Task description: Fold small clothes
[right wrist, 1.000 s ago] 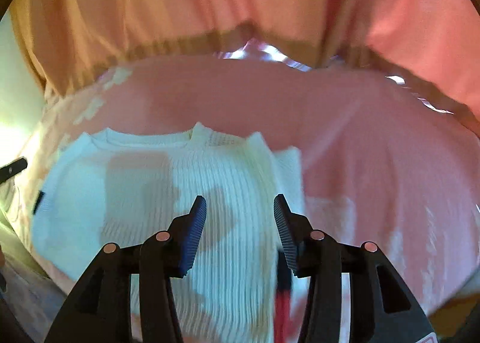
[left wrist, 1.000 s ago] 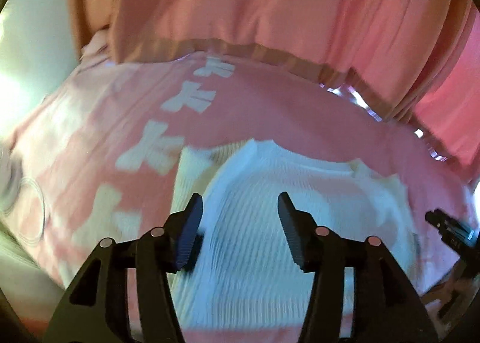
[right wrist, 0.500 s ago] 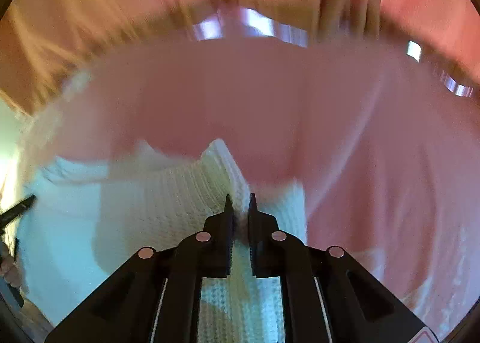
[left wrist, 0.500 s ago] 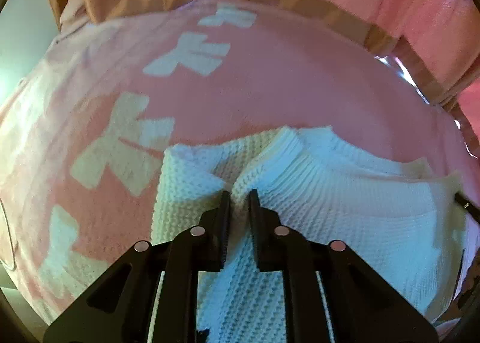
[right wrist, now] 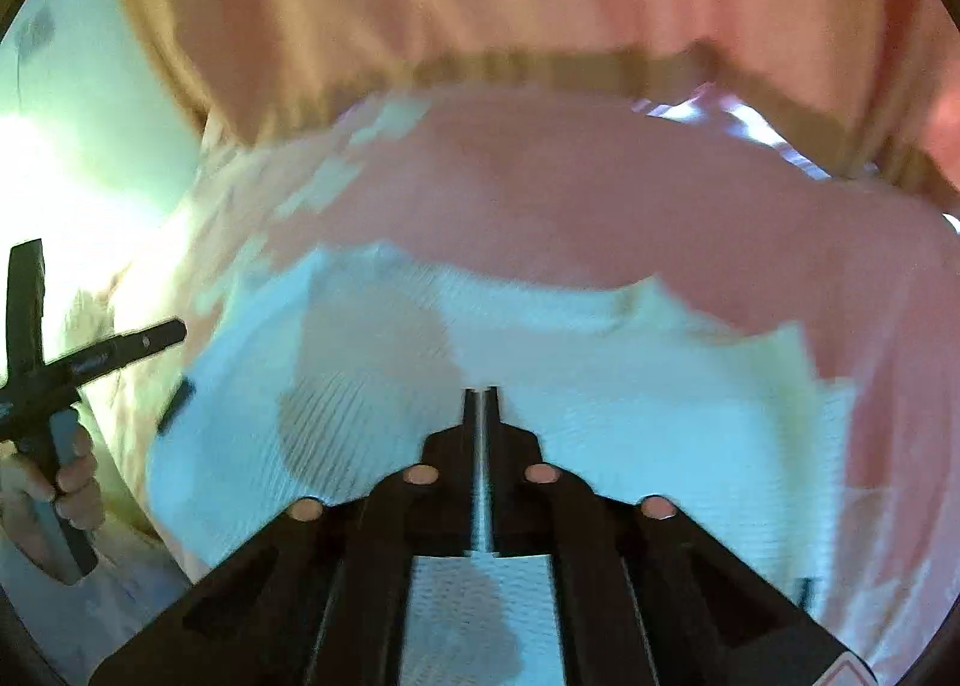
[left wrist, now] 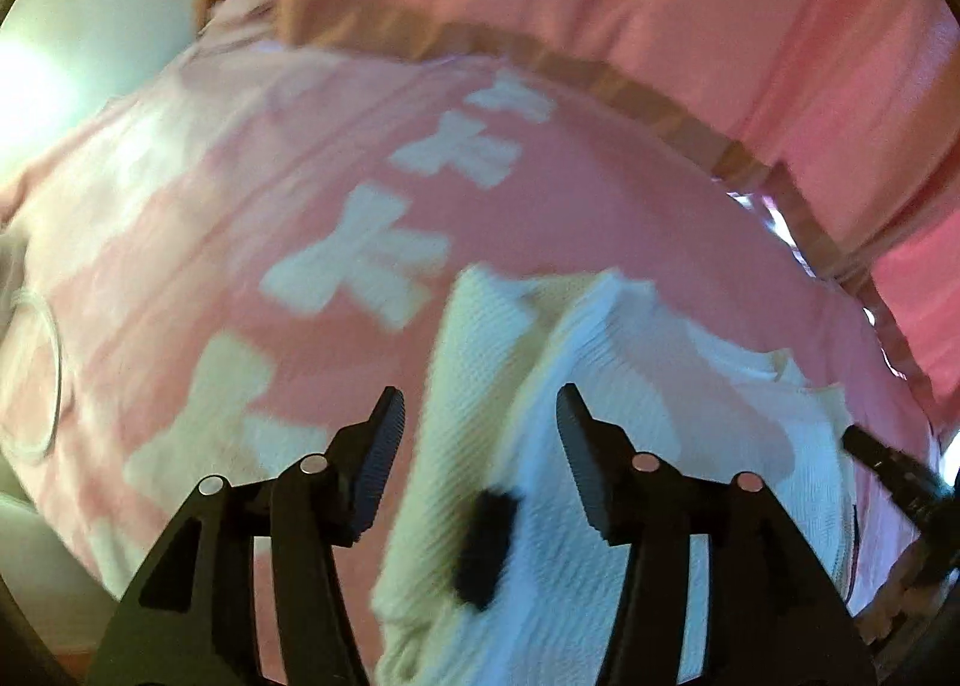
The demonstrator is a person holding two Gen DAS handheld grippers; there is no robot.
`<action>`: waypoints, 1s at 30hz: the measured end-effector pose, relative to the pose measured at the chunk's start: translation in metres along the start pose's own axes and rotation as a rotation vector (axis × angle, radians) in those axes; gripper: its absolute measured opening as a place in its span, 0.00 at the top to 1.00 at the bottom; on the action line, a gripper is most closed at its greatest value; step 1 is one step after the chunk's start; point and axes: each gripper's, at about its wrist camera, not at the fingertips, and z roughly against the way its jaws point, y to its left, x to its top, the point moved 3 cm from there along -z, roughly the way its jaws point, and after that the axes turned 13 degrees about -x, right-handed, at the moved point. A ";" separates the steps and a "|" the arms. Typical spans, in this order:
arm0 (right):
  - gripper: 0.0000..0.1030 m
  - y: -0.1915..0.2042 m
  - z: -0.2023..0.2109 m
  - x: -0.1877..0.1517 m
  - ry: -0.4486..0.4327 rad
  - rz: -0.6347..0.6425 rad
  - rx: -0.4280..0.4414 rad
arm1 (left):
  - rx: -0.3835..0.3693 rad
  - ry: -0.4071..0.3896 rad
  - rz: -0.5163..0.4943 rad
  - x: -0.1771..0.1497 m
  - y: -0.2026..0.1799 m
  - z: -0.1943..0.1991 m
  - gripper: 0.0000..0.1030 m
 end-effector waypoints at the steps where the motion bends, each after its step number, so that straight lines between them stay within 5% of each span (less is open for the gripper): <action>1: 1.00 0.011 -0.008 -0.001 0.014 0.023 -0.008 | -0.007 0.021 0.025 -0.006 0.007 -0.002 0.51; 6: 1.00 0.040 -0.061 -0.008 0.154 0.076 -0.038 | -0.070 0.082 0.093 -0.031 0.024 -0.013 0.50; 15: 1.00 0.037 -0.070 -0.007 0.159 0.080 -0.030 | -0.114 0.127 0.137 -0.042 0.028 -0.033 0.37; 16: 1.00 0.036 -0.071 -0.007 0.160 0.076 -0.023 | -0.115 0.128 0.134 -0.042 0.026 -0.033 0.39; 18: 1.00 0.035 -0.071 -0.007 0.163 0.070 -0.010 | -0.149 0.127 0.127 -0.039 0.023 -0.034 0.72; 19: 1.00 0.033 -0.069 -0.006 0.163 0.071 -0.009 | -0.191 0.131 0.135 -0.037 0.020 -0.033 0.77; 23: 1.00 0.033 -0.068 -0.006 0.158 0.088 -0.014 | -0.284 0.055 0.110 -0.027 -0.007 -0.004 0.81; 30: 1.00 0.028 -0.074 -0.002 0.177 0.070 0.032 | -0.496 -0.022 -0.060 -0.037 -0.129 0.057 0.81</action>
